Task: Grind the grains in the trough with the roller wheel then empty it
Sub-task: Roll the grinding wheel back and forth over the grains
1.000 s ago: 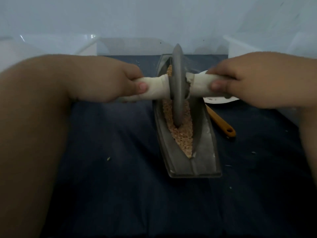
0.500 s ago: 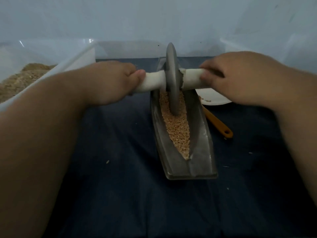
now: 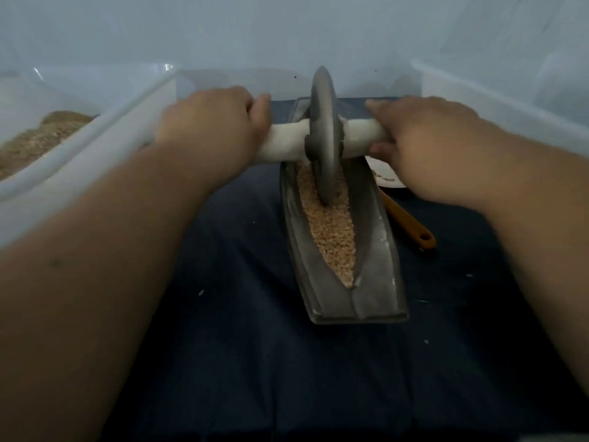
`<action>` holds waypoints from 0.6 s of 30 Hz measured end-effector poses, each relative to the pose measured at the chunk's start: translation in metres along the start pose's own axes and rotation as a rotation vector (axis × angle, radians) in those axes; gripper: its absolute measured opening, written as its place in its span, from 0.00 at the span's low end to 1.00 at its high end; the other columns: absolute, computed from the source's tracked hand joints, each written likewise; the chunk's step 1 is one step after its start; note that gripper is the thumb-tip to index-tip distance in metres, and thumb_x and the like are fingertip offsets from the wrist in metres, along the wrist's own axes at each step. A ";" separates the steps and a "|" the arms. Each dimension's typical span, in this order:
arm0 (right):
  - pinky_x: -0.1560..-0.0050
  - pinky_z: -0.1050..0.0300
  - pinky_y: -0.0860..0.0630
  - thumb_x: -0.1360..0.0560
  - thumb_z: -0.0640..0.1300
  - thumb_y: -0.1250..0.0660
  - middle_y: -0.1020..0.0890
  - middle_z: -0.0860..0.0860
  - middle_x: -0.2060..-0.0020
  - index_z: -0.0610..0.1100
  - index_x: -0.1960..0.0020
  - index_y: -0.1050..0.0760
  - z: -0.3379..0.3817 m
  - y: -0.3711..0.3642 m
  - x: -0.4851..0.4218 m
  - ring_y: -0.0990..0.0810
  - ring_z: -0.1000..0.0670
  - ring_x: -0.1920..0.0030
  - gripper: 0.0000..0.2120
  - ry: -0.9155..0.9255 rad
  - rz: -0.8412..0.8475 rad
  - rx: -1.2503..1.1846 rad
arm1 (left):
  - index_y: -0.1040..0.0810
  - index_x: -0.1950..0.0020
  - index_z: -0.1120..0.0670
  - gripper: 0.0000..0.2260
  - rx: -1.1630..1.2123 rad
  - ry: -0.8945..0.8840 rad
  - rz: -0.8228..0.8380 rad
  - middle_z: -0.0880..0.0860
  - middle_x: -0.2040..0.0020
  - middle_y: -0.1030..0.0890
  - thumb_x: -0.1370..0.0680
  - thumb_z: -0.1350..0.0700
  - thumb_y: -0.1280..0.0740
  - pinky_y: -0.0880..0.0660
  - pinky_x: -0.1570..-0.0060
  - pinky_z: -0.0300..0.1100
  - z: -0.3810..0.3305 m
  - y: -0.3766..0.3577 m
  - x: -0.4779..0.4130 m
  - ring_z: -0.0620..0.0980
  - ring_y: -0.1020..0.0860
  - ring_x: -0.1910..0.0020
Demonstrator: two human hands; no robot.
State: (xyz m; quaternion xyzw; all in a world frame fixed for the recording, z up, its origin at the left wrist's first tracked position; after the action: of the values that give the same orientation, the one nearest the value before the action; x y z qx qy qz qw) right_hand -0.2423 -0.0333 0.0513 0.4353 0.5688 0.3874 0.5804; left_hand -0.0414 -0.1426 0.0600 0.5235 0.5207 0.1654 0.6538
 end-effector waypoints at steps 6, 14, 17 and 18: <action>0.25 0.45 0.48 0.20 0.54 0.42 0.38 0.41 0.25 0.44 0.21 0.53 -0.005 -0.018 -0.014 0.39 0.39 0.27 0.34 -0.059 -0.062 0.007 | 0.24 0.47 0.60 0.21 -0.101 -0.025 -0.176 0.63 0.48 0.22 0.16 0.49 0.52 0.32 0.49 0.55 -0.009 -0.003 0.003 0.65 0.27 0.47; 0.67 0.53 0.26 0.32 0.50 0.30 0.24 0.52 0.66 0.52 0.52 0.29 0.011 0.021 0.021 0.26 0.51 0.68 0.12 0.140 0.137 0.095 | 0.25 0.60 0.56 0.23 -0.013 -0.192 0.348 0.54 0.63 0.23 0.17 0.45 0.52 0.36 0.59 0.45 -0.007 0.023 0.019 0.54 0.26 0.61; 0.72 0.58 0.32 0.39 0.55 0.30 0.25 0.54 0.71 0.56 0.61 0.32 0.018 0.030 0.035 0.26 0.55 0.71 0.12 0.128 0.294 0.062 | 0.20 0.58 0.44 0.19 0.121 -0.175 0.599 0.48 0.64 0.19 0.29 0.34 0.45 0.30 0.61 0.45 -0.006 0.038 0.035 0.44 0.23 0.63; 0.72 0.58 0.34 0.41 0.56 0.32 0.23 0.59 0.66 0.57 0.61 0.32 0.019 0.031 0.037 0.24 0.57 0.66 0.12 0.117 0.344 0.038 | 0.22 0.54 0.41 0.19 0.099 -0.222 0.629 0.47 0.61 0.20 0.37 0.34 0.43 0.28 0.59 0.47 -0.005 0.041 0.039 0.44 0.23 0.61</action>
State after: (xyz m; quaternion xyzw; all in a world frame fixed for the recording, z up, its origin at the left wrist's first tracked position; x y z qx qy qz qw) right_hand -0.2201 0.0103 0.0680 0.5138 0.5258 0.4949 0.4633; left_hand -0.0168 -0.0940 0.0762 0.7046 0.2666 0.2753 0.5972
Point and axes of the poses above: each hand's wrist, its own x-axis away from the middle knuckle, its own y-axis out of the back of the hand, z = x × y, the point moved 5 cm from there along -x, towards the middle knuckle
